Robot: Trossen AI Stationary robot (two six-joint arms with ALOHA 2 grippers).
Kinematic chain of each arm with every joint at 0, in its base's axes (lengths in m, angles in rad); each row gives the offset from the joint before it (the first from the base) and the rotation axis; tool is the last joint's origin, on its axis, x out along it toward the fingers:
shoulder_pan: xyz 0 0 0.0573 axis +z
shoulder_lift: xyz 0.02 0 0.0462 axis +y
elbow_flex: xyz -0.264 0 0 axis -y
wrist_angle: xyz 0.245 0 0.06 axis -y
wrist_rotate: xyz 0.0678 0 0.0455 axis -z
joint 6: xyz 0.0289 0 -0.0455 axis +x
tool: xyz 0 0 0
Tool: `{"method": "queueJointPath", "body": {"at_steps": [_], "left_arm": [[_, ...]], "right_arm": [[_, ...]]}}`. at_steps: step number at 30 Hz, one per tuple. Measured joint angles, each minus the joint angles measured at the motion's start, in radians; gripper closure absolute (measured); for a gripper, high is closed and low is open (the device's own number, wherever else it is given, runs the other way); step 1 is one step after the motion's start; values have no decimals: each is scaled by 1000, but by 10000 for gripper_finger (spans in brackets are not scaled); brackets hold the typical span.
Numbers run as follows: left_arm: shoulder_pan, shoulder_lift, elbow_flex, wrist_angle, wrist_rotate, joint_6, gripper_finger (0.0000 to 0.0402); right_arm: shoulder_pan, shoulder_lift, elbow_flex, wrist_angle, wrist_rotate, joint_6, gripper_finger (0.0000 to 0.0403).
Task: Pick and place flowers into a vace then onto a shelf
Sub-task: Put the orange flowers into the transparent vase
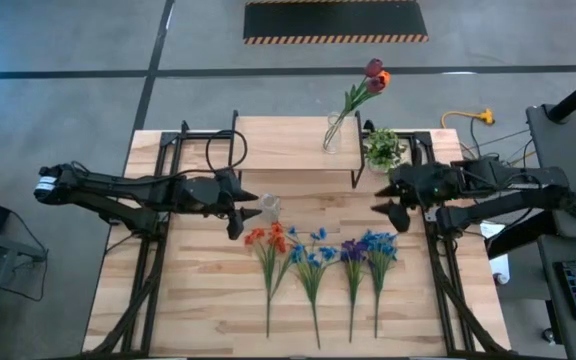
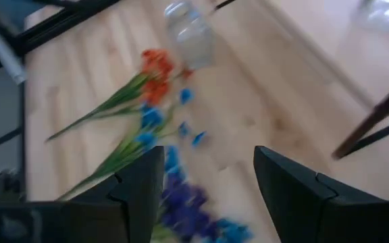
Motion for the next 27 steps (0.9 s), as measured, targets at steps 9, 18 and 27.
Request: {"method": "queueJointPath", "body": {"at_steps": [9, 18, 27], "left_arm": [[-4, 0, -3, -23, 227, -65, 218], [-72, 0, -15, -141, 264, -225, 218], [-229, 86, -31, -151, 84, -626, 218]], "right_arm": [[211, 29, 0, -3, -16, 81, 183], [312, 90, -2, -38, 41, 83, 183], [321, 118, -41, -81, 142, 85, 183]]}}
